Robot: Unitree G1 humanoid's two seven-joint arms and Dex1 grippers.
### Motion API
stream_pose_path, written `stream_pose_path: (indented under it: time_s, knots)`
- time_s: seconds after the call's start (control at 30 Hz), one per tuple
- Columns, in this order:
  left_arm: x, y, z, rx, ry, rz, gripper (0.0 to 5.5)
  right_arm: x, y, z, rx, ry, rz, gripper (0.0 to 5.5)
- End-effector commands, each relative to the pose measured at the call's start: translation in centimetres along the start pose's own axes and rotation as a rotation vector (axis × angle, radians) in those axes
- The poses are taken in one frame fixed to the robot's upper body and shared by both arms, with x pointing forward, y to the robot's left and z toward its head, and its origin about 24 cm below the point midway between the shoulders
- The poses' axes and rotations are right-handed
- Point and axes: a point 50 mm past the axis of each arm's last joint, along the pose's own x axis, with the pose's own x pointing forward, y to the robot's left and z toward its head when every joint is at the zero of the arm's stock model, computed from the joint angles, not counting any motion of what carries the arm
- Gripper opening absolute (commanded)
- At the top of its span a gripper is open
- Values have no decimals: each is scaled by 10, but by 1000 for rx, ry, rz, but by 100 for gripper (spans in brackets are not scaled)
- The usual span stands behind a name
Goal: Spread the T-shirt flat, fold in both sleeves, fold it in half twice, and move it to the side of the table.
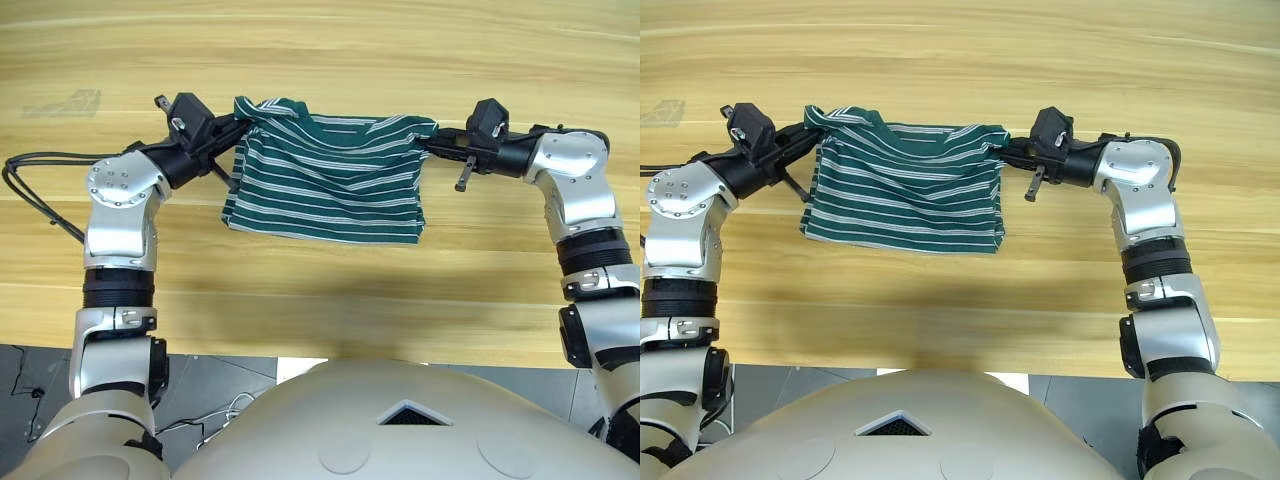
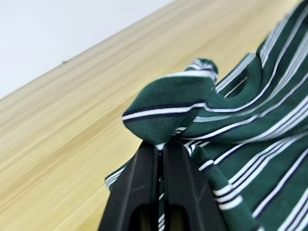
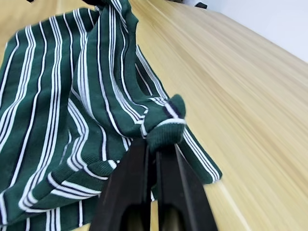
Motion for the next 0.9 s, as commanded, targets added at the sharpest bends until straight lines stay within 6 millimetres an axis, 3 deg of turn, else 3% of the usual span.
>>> stream_pose_path:
  time_s: [0.03, 0.17, 0.47, 0.67, 0.8, 0.9]
  knots:
    - [3, 5, -3, 2, -11, 53, 2, 5, -13, -3, -14, 27, -53, 0]
    - [0, 10, -7, -34, -35, 102, 2, 9, -21, -8, -6, 48, -125, 0]
    - [8, 26, -26, -123, 50, 369, 148, 15, -24, -21, 43, 49, -302, 169]
    - [20, 18, -29, -141, 32, 419, 241, 4, -25, -36, 6, 117, -446, 172]
    - [12, 29, -2, -138, -140, 531, 302, 6, -30, -27, -107, 120, -463, 172]
    - [0, 35, 27, -113, -280, 603, 321, 25, -31, -6, -193, 66, -421, 172]
